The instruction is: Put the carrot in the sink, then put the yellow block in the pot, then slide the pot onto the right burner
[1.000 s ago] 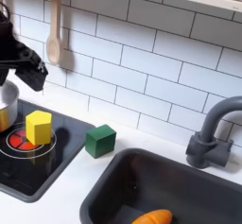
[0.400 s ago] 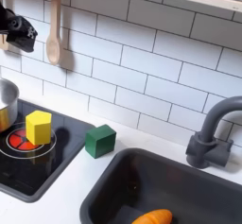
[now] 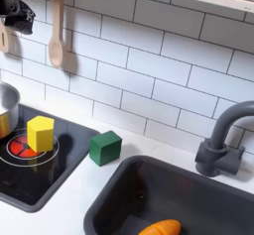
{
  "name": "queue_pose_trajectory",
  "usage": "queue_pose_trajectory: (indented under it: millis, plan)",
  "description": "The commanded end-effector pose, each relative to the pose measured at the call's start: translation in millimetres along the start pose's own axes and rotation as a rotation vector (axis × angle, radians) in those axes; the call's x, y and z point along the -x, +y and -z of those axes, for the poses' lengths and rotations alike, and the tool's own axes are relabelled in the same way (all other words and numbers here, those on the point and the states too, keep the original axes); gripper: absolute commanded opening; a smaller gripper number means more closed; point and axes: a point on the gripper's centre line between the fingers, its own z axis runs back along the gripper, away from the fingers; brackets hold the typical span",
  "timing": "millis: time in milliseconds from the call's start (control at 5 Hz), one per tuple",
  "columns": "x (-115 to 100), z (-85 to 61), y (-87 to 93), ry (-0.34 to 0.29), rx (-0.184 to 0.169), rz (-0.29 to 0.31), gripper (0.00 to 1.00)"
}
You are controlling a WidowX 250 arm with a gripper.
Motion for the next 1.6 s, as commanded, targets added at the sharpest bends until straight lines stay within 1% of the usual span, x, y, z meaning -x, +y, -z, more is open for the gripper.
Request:
queue_pose_trajectory:
  millis: [0, 200, 400, 600, 800, 1000, 1200, 1400]
  plan:
    - [-10.5, 3.9, 12.9, -0.035, -0.301, 0.276, 1.0]
    - [-13.6, 8.6, 21.6, -0.051, -0.334, 0.321, 1.0]
    - [-20.4, 2.7, 19.8, -0.079, -0.299, 0.29, 1.0]
    - [-23.1, -2.8, 21.5, -0.111, -0.274, 0.283, 1.0]
    - [-33.8, -10.5, 28.5, -0.166, -0.243, 0.236, 1.0]
    - [-44.1, -17.0, 28.8, -0.221, -0.23, 0.222, 1.0]
    - [-47.1, -16.4, 27.3, -0.236, -0.208, 0.219, 1.0]
    - [-56.0, -21.6, 25.4, -0.274, -0.195, 0.219, 0.45]
